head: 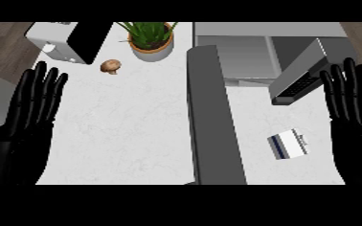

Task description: Pick up the milk, place it into the microwave and close the microwave

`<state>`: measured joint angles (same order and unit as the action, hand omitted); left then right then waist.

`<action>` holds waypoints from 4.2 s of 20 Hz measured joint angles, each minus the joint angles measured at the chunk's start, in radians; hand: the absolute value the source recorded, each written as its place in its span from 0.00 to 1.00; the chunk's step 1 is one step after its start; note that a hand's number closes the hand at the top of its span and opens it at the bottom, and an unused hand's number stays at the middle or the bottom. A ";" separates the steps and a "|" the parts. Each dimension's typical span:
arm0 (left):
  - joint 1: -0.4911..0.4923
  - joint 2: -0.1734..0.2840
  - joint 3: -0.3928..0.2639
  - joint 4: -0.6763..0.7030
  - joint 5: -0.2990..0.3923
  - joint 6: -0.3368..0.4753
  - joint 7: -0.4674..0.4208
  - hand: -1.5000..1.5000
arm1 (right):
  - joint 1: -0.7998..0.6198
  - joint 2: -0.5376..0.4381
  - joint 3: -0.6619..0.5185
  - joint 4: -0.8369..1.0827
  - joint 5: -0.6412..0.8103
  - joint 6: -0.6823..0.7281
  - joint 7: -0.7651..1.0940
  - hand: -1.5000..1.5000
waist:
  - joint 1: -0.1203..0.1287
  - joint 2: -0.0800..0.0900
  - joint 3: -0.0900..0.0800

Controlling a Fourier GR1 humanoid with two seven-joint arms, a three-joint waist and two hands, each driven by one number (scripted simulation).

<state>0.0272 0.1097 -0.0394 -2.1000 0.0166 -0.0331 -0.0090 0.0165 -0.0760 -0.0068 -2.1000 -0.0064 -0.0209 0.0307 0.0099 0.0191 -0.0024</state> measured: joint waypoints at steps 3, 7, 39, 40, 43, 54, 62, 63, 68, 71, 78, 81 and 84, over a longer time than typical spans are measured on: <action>-0.011 -0.006 0.022 0.035 -0.006 0.005 -0.019 0.00 | 0.017 0.008 0.014 0.004 0.033 -0.006 -0.014 0.00 | -0.006 -0.010 0.001; -0.052 -0.009 0.079 0.093 0.008 0.029 -0.010 0.00 | 0.079 0.031 0.061 -0.007 0.065 -0.027 -0.042 0.00 | -0.011 -0.016 0.002; 0.476 -0.096 -0.012 -0.095 0.043 -0.053 -0.173 0.00 | 0.336 0.055 0.139 0.165 0.087 -0.238 -0.390 0.00 | -0.007 -0.022 0.002; 0.473 -0.091 -0.001 -0.075 0.050 -0.062 -0.187 0.00 | 0.322 0.048 0.116 0.185 0.073 -0.232 -0.397 0.00 | -0.007 -0.021 0.003; 0.524 -0.095 -0.013 -0.101 0.043 -0.077 -0.211 0.00 | 0.315 0.050 0.085 0.246 0.053 -0.237 -0.432 0.00 | -0.006 -0.021 0.003; 0.553 -0.100 -0.015 -0.095 0.044 -0.092 -0.235 0.00 | 0.238 0.018 -0.072 0.520 0.003 -0.219 -0.595 0.00 | -0.006 -0.020 0.003; 0.595 -0.107 -0.065 -0.123 0.018 -0.075 -0.252 0.00 | 0.192 -0.036 -0.151 0.704 -0.028 -0.150 -0.674 0.00 | -0.004 -0.020 0.002; 0.598 -0.108 -0.068 -0.128 0.020 -0.075 -0.253 0.00 | 0.177 -0.040 -0.155 0.730 -0.029 -0.141 -0.679 0.00 | -0.004 -0.020 0.003; 0.615 -0.094 -0.027 -0.120 0.057 -0.099 -0.273 0.00 | 0.104 -0.072 -0.194 0.894 -0.033 -0.107 -0.733 0.00 | -0.003 -0.020 0.003; 0.603 -0.091 -0.009 -0.094 0.065 -0.105 -0.287 0.00 | 0.108 -0.079 -0.203 0.939 -0.031 -0.095 -0.756 0.00 | -0.004 -0.020 0.003; 0.593 -0.099 -0.013 -0.089 0.053 -0.101 -0.277 0.00 | 0.002 -0.115 -0.248 1.145 -0.027 -0.085 -0.833 0.00 | -0.003 -0.019 0.003; 0.595 -0.094 0.003 -0.082 0.065 -0.114 -0.283 0.00 | -0.033 -0.115 -0.250 1.234 -0.022 -0.071 -0.868 0.00 | -0.002 -0.019 0.003; 0.593 -0.093 0.013 -0.072 0.073 -0.119 -0.292 0.00 | -0.075 -0.130 -0.263 1.353 -0.024 -0.033 -0.932 0.00 | -0.001 -0.019 0.003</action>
<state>0.6207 0.0172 -0.0268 -2.1722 0.0894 -0.1519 -0.3007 -0.0580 -0.2061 -0.2698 -0.7467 -0.0306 -0.0538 -0.9018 0.0089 0.0003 0.0006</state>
